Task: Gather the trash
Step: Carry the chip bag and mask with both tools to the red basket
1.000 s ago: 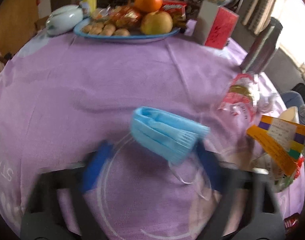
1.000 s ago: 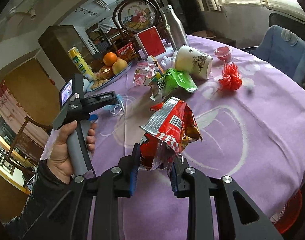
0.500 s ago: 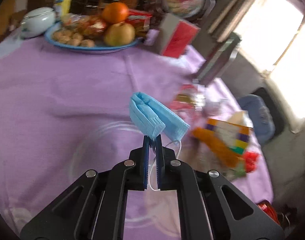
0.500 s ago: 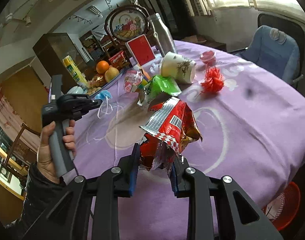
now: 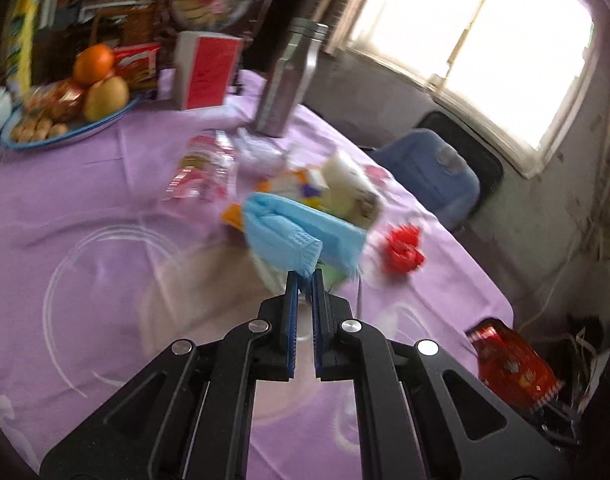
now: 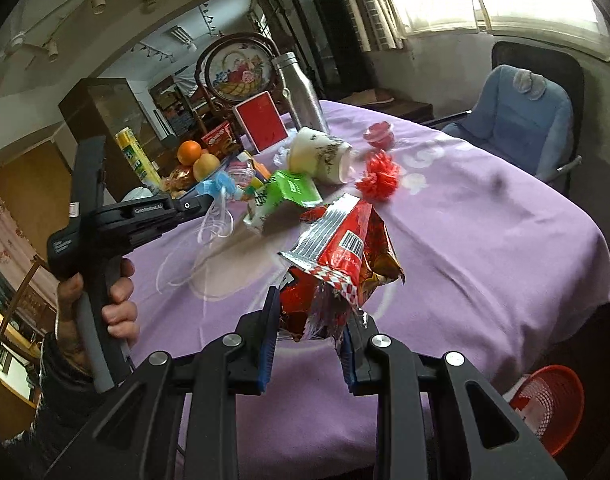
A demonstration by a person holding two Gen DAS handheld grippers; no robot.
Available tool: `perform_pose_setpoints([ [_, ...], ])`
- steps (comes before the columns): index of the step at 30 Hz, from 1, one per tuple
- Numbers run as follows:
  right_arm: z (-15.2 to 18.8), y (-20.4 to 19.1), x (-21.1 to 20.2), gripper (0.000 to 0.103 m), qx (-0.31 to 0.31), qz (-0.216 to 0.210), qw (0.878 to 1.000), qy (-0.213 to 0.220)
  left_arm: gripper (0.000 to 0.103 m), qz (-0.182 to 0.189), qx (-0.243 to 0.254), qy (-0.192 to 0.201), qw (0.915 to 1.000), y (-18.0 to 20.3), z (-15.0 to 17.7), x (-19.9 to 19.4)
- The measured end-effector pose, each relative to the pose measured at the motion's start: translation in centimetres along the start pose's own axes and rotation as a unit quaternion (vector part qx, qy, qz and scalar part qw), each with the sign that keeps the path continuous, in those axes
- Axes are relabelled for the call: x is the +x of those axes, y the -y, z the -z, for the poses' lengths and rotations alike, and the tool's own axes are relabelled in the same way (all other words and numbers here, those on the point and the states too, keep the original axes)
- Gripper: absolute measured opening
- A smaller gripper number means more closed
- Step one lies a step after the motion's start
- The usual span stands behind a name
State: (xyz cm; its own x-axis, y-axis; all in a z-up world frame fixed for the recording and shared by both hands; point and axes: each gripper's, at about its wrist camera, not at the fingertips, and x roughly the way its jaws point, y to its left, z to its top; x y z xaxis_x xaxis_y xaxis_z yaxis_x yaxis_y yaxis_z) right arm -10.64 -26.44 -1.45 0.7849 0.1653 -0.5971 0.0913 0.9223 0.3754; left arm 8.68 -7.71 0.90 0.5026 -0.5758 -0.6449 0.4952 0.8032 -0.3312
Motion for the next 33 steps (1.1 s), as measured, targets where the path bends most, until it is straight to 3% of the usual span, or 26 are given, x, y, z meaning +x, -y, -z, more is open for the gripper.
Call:
perform_pose_setpoints([
  [6, 0.5, 0.6, 0.0, 0.028, 0.003, 0.006, 1.0, -0.003, 0.007, 0.025, 0.048, -0.009, 0.9985, 3.0, 1.3, 0.0],
  [13, 0.8, 0.5, -0.7, 0.027, 0.001, 0.01, 1.0, 0.007, 0.007, 0.02, 0.104, 0.0, 0.9943, 5.5, 2.6, -0.4],
  [18, 0.9, 1.0, -2.4, 0.027, 0.004, 0.02, 0.999, 0.026, 0.007, 0.046, 0.113, -0.016, 0.9924, 6.5, 3.2, -0.2],
  [25, 1.5, 4.6, -6.2, 0.027, 0.034, 0.044, 0.997, 0.06, 0.006, 0.06, 0.174, -0.021, 0.9828, 10.8, 5.3, -1.0],
  [33, 3.0, 8.1, -7.8, 0.027, 0.065, 0.05, 0.995, 0.062, 0.006, 0.084, 0.207, -0.043, 0.9736, 14.6, 8.0, -1.3],
])
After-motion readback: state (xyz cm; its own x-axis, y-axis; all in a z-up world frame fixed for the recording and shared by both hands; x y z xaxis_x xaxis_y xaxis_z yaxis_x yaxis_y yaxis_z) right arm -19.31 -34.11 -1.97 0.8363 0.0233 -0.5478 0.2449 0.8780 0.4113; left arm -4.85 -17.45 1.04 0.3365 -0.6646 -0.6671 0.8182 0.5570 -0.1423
